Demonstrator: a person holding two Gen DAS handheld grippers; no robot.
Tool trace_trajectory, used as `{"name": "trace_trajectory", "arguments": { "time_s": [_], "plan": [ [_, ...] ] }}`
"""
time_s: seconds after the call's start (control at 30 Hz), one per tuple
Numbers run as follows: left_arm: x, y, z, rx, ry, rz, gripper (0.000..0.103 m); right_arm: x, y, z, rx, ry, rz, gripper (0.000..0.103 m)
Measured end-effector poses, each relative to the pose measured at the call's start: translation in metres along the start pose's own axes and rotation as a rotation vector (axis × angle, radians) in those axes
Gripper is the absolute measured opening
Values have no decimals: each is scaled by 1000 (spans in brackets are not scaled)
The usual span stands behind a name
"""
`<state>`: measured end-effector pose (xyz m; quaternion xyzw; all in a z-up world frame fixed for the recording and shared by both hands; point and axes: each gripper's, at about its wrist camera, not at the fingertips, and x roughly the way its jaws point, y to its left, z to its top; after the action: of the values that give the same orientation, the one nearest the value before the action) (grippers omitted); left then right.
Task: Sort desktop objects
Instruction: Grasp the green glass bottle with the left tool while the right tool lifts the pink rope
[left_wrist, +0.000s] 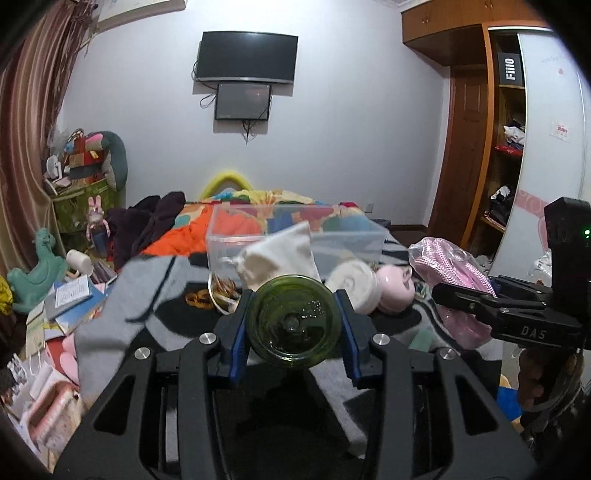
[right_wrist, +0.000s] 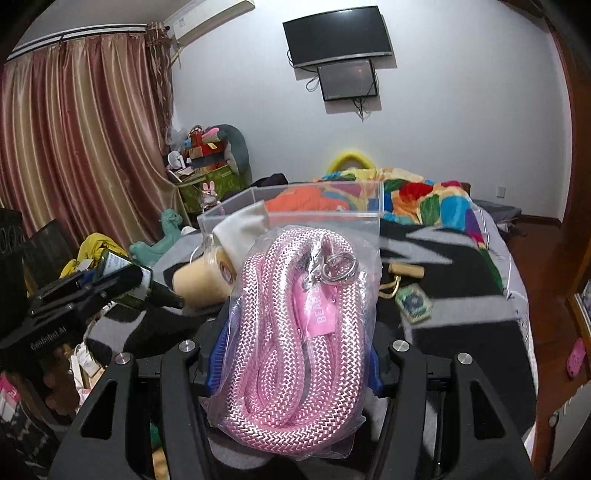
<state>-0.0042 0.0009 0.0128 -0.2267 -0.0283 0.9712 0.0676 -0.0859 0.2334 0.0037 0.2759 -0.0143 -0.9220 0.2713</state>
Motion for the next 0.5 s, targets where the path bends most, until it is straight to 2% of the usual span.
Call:
{"name": "trace_trajectory", "arguments": {
  "time_s": [0.1, 0.27, 0.5],
  "plan": [
    [1, 9, 17, -10, 4, -27, 41, -1, -1, 14, -21, -15, -3, 53],
    [4, 20, 47, 10, -8, -27, 41, 1, -6, 41, -47, -43, -6, 53],
    [29, 41, 92, -7, -1, -41, 41, 13, -17, 85, -6, -99, -3, 53]
  ]
}}
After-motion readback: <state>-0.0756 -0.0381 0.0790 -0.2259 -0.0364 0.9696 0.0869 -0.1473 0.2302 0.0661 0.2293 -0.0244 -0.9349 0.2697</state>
